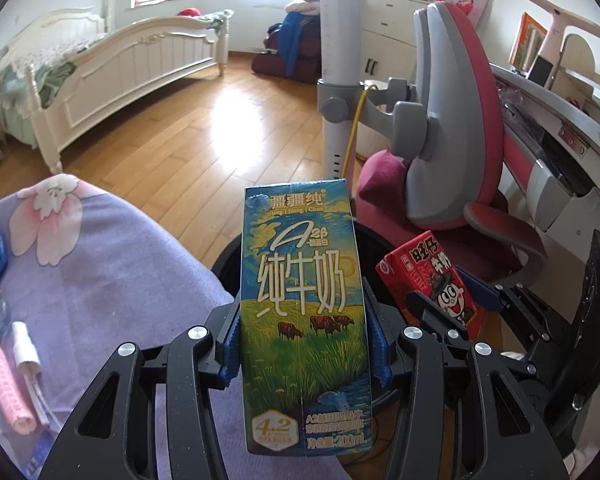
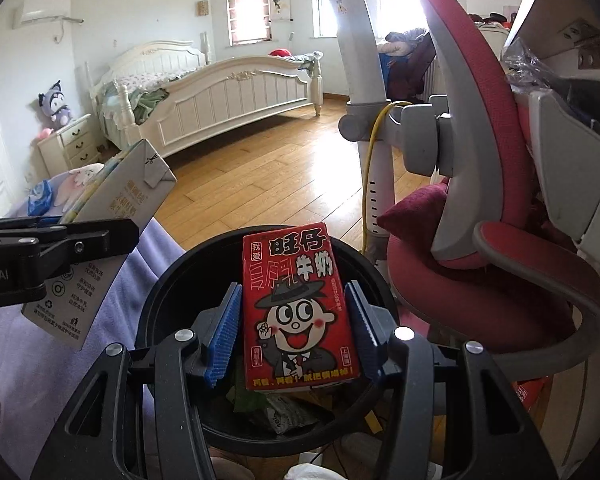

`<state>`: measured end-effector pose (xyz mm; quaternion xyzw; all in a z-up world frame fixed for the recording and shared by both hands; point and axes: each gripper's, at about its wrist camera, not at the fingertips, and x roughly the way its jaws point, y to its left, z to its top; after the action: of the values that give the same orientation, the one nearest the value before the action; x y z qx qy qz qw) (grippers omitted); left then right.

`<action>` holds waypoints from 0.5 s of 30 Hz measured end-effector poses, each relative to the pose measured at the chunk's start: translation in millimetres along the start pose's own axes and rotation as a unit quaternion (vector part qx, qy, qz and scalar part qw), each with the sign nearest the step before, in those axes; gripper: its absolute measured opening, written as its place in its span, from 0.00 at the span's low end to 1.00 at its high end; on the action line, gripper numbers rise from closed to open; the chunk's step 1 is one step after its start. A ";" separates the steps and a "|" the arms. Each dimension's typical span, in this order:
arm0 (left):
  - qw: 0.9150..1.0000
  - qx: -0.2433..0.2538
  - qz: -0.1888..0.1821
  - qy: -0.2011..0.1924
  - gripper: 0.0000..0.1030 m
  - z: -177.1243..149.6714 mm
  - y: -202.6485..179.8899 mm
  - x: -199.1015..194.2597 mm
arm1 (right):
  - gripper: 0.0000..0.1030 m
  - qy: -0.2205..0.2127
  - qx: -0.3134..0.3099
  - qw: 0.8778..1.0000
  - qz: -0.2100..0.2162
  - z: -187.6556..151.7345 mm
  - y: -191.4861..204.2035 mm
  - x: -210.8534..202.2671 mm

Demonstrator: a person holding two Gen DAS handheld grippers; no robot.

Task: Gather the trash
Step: 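Carry the milk carton and red box over the bin and open both tools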

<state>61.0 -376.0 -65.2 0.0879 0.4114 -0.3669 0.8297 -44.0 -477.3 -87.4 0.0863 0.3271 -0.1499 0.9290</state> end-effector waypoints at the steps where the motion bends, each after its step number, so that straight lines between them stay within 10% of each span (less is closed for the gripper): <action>1: 1.000 0.000 -0.001 0.000 0.49 -0.4 1.2 -0.9 | 0.50 0.001 0.001 1.000 0.001 -1.0 -0.1 0.4; 15: 1.000 0.009 -0.018 -0.001 0.49 -2.5 -7.9 5.3 | 0.50 0.014 0.008 1.000 0.005 0.8 -5.8 8.2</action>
<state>56.1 -383.4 -69.6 0.0874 0.4088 -0.3853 0.8226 -39.5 -484.8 -92.4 0.0974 0.3388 -0.1470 0.9242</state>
